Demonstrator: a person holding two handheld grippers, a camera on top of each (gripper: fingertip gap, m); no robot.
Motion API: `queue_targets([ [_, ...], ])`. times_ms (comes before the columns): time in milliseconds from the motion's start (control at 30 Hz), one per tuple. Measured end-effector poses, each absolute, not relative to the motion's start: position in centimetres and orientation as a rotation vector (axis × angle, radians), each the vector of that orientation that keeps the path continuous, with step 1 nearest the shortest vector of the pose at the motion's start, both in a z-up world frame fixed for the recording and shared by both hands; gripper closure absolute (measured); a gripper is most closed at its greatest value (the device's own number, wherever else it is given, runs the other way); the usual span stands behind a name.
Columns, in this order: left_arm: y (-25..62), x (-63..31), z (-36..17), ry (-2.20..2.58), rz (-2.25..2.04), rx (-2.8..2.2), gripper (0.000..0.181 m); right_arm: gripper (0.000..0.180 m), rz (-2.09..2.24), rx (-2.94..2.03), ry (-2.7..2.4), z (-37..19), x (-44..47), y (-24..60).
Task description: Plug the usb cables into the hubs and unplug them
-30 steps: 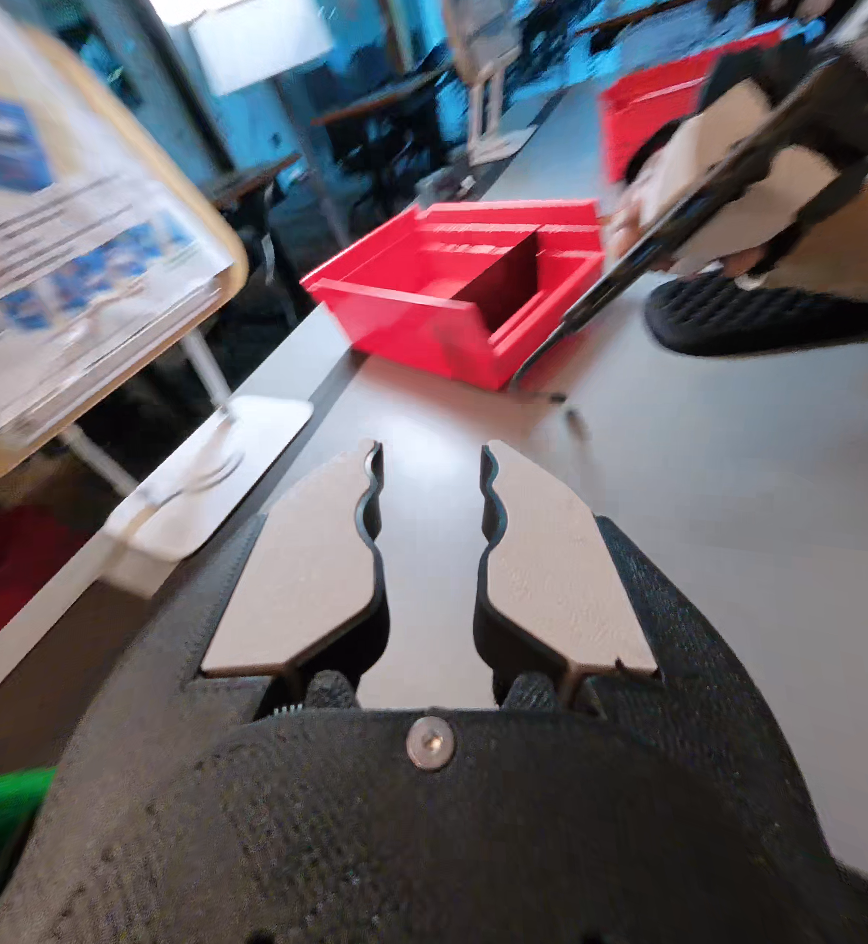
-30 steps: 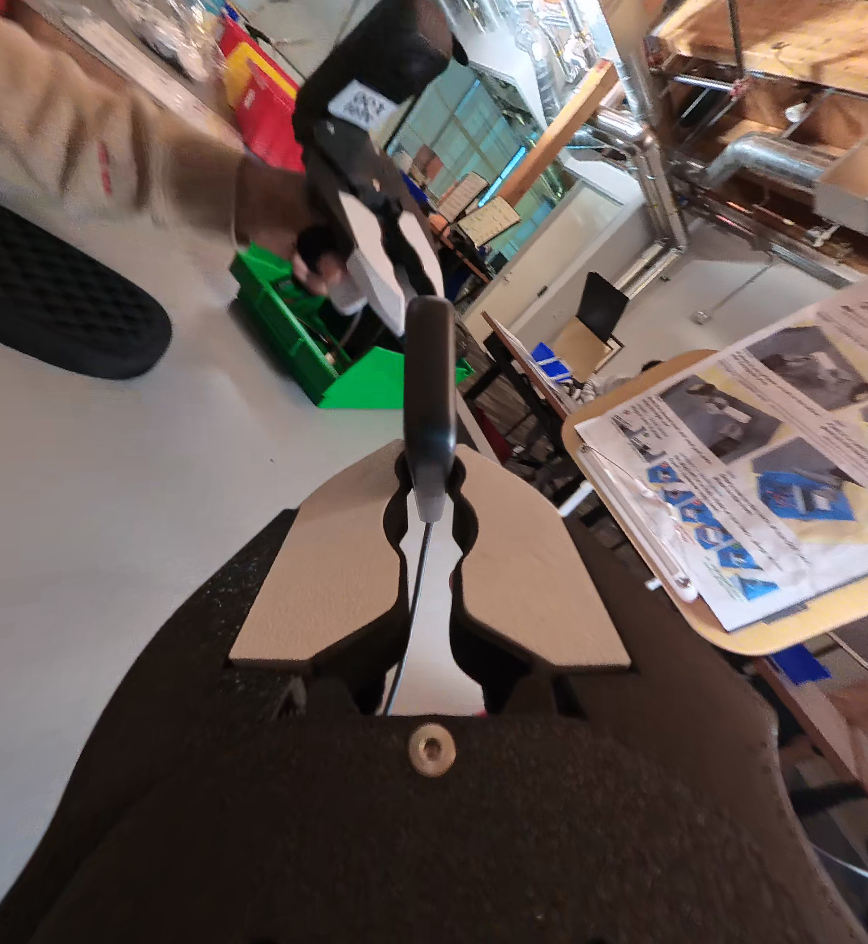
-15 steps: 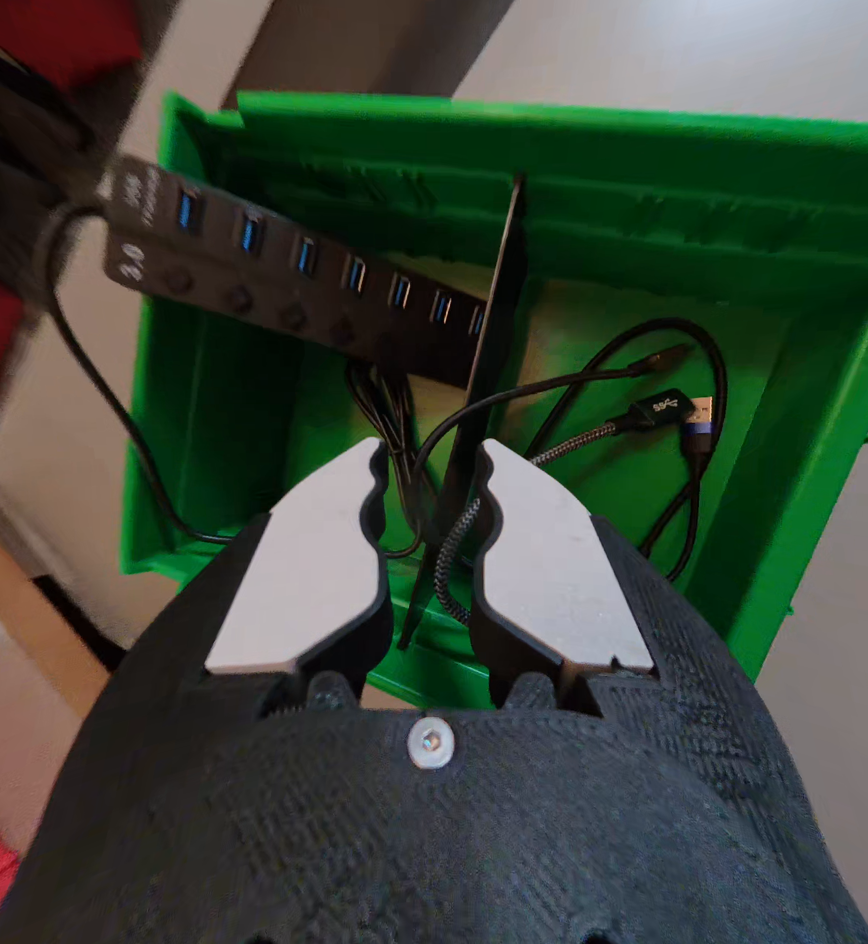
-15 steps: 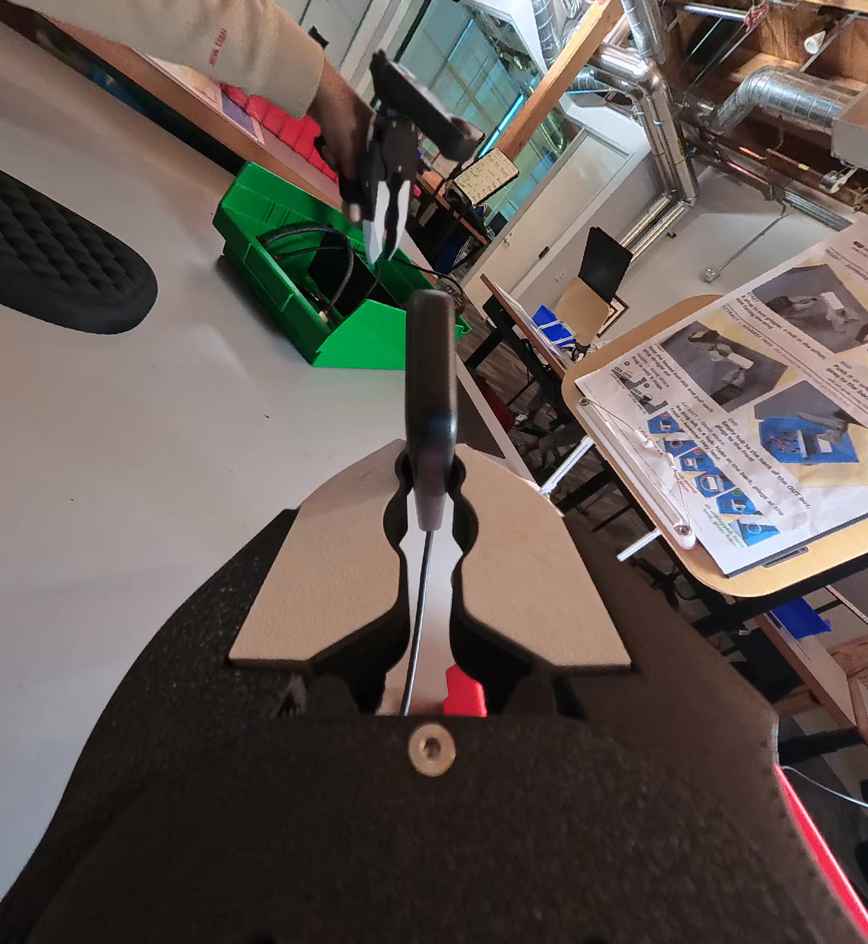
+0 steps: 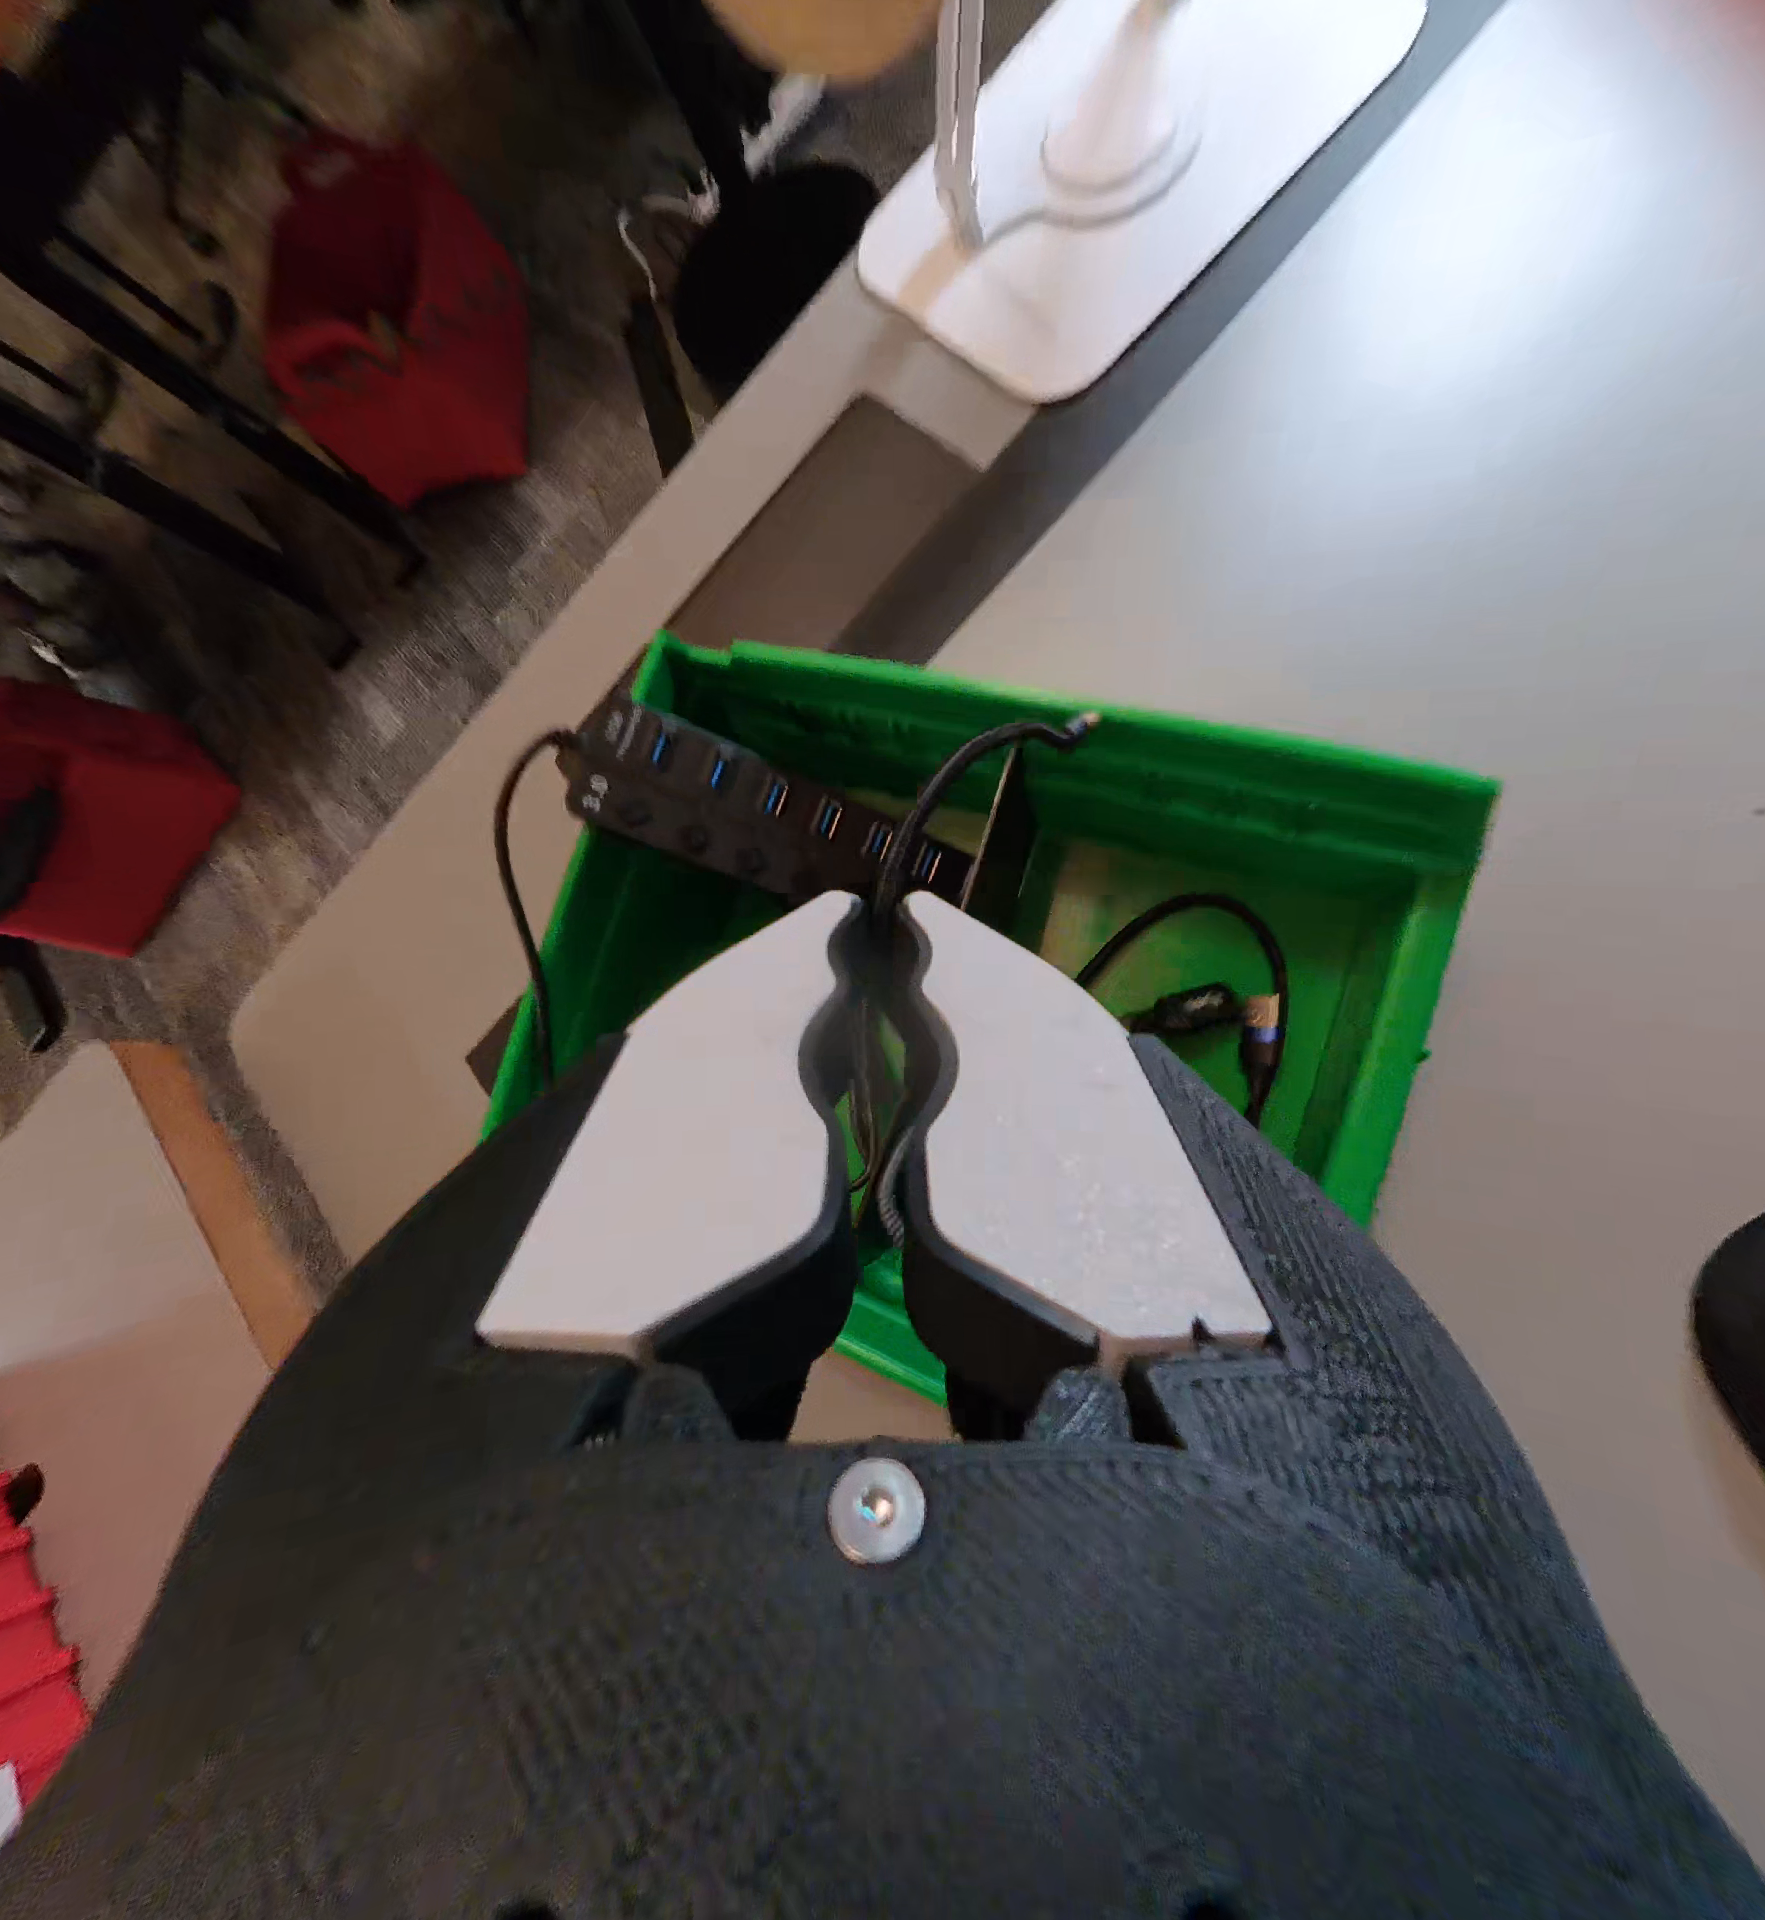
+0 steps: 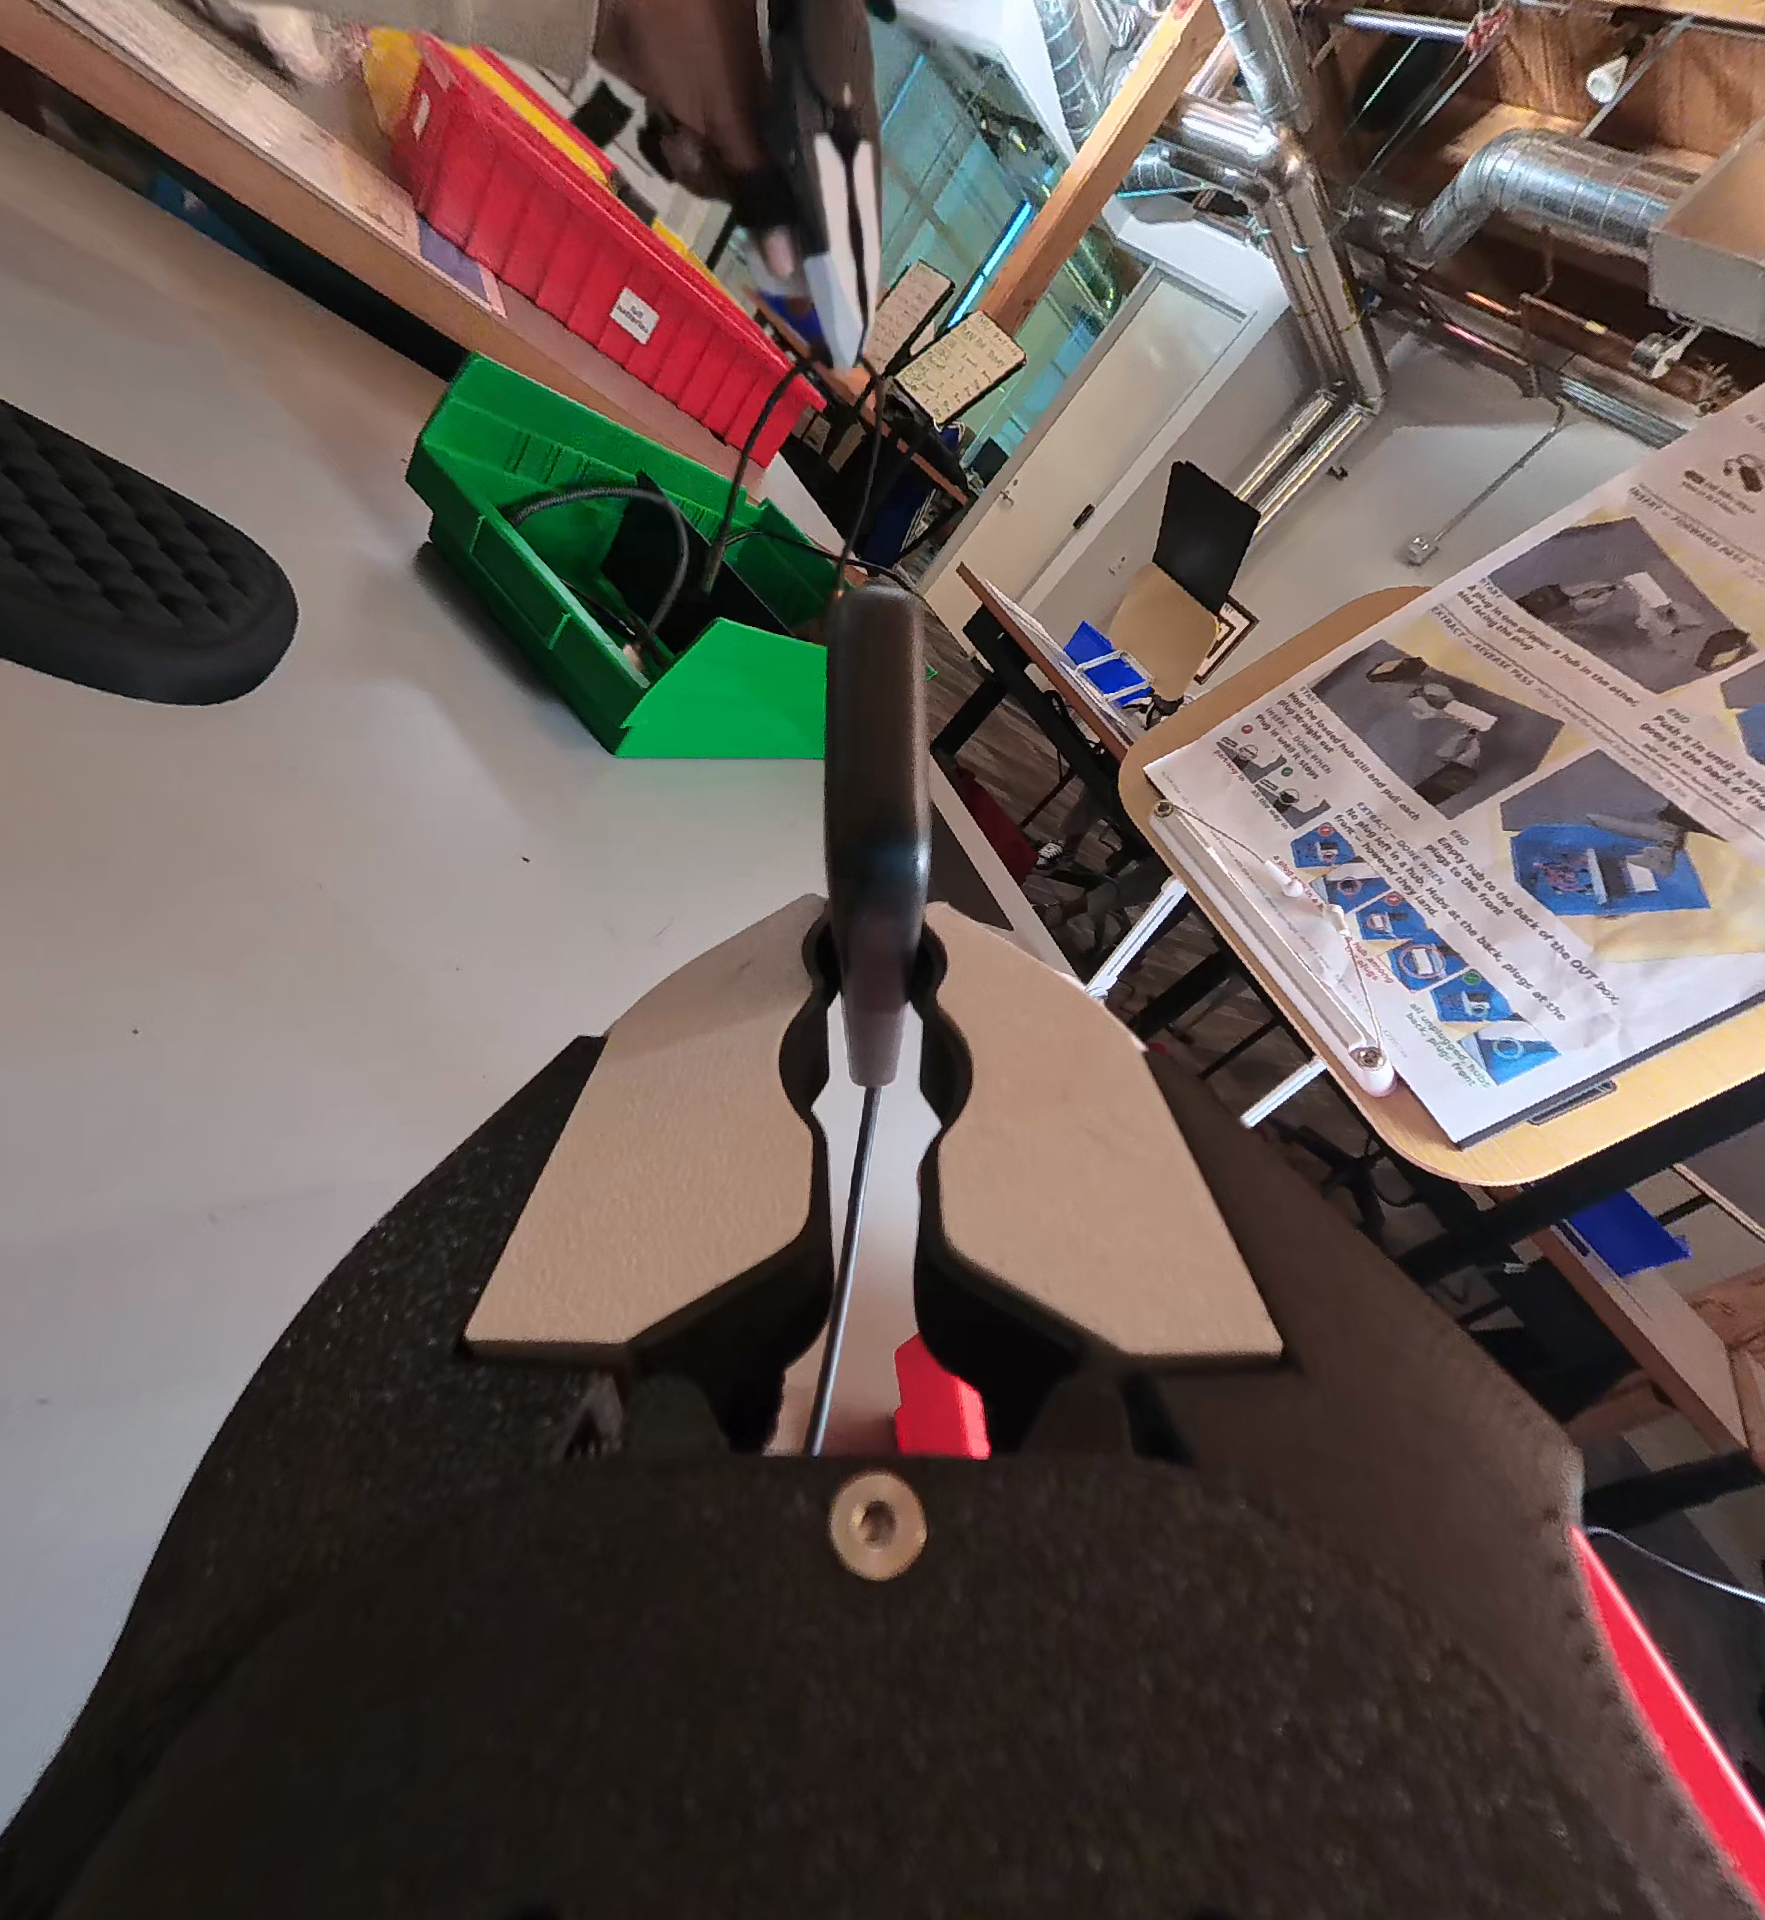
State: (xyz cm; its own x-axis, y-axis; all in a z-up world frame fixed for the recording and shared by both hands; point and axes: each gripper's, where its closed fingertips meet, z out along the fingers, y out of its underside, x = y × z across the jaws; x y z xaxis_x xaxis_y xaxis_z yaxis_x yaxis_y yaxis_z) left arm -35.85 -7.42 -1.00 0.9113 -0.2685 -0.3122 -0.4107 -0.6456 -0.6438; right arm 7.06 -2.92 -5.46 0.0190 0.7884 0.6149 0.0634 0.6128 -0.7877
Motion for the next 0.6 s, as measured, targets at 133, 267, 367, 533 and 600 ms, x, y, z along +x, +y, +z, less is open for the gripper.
queue_targets([
  [133,-7.4,-30.7,2.7,0.477,0.077,-2.189,0.176,0.167,0.656,-0.757,-1.456,-5.2,7.1,-3.1],
  [267,-7.3,-23.8,2.2,0.456,-0.256,-2.119,0.177,0.167,0.654,-0.757,-1.455,-5.2,7.3,-3.0],
  [367,-7.3,-18.3,-1.5,0.356,-0.615,-2.107,0.177,0.167,0.655,-0.759,-1.454,-5.1,7.5,-2.9],
  [533,-7.4,-12.5,-10.7,0.100,-1.011,-2.081,0.177,0.167,0.670,-0.775,-1.444,-5.0,8.2,-2.5],
  [600,-7.5,-11.7,-13.7,0.033,-1.030,-2.077,0.177,0.167,0.681,-0.782,-1.438,-5.0,8.3,-2.3],
])
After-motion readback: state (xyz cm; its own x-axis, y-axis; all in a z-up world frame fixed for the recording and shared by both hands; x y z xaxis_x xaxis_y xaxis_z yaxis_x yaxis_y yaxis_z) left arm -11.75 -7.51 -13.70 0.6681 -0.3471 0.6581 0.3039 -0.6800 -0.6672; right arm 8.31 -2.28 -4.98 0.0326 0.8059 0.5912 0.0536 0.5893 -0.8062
